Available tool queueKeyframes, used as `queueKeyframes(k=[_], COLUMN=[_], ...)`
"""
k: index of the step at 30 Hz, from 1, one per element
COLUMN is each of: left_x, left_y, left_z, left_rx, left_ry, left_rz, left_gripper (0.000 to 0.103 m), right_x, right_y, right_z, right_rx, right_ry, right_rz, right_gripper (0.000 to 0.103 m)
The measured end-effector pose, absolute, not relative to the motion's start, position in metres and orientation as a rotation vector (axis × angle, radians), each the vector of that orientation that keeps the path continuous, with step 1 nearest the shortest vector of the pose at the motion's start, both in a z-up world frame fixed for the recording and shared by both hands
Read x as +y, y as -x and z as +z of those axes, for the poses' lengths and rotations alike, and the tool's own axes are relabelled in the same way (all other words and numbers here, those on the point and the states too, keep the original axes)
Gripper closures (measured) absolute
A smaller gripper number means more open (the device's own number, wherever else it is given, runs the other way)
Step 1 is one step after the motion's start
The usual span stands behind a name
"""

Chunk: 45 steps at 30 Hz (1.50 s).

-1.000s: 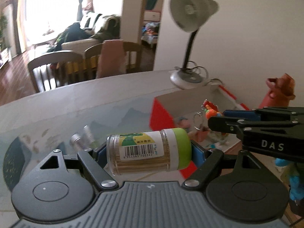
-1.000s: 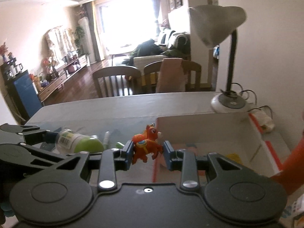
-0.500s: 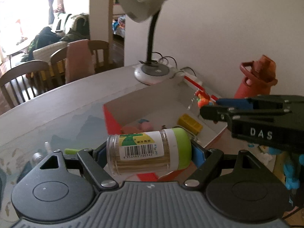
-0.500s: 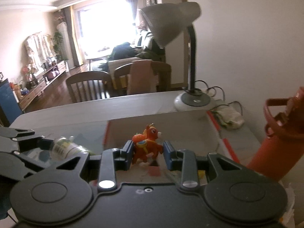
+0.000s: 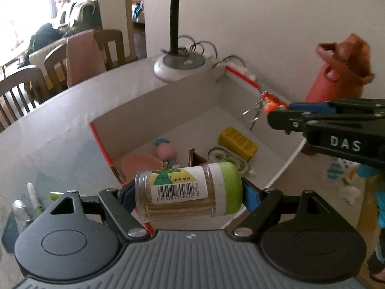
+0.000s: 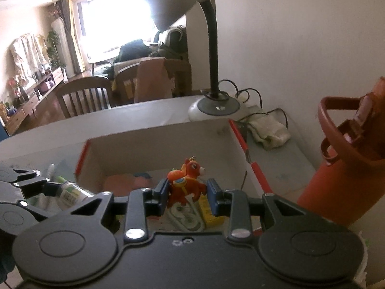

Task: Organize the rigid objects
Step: 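Carry the toothpick jar and orange keychain over the cardboard box with both tools, then open both tools to drop the toothpick jar and keychain into the box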

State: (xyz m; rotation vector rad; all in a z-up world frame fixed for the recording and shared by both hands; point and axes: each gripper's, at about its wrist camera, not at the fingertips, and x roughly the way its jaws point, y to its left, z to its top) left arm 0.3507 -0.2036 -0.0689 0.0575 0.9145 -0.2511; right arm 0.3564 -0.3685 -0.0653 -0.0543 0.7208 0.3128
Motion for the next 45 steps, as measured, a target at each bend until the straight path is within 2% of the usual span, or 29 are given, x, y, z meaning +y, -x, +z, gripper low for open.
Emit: queueKeyframes(k=[14, 32, 45], left_x=[-0.218, -0.232, -0.227], left_y=[-0.388, -0.402, -0.389], left_z=[-0.11, -0.119, -0.108], left_rx=[1.012, 1.046, 0.996], left_ry=[-0.095, -0.127, -0.116], left_rz=[-0.233, -0.251, -0.248], left_gripper=[0.019, 0.019, 0.02], right_x=[-0.351, -0.34, -0.342], right_y=[-0.394, -0.412, -0.4], right_z=[-0.103, -0.136, -0.123], right_rx=[0.813, 0.947, 0.943], right_ry=[0.099, 0.107, 0.077], right_rz=[0.327, 0.35, 0.363], right_gripper=[0.071, 0.07, 0.059])
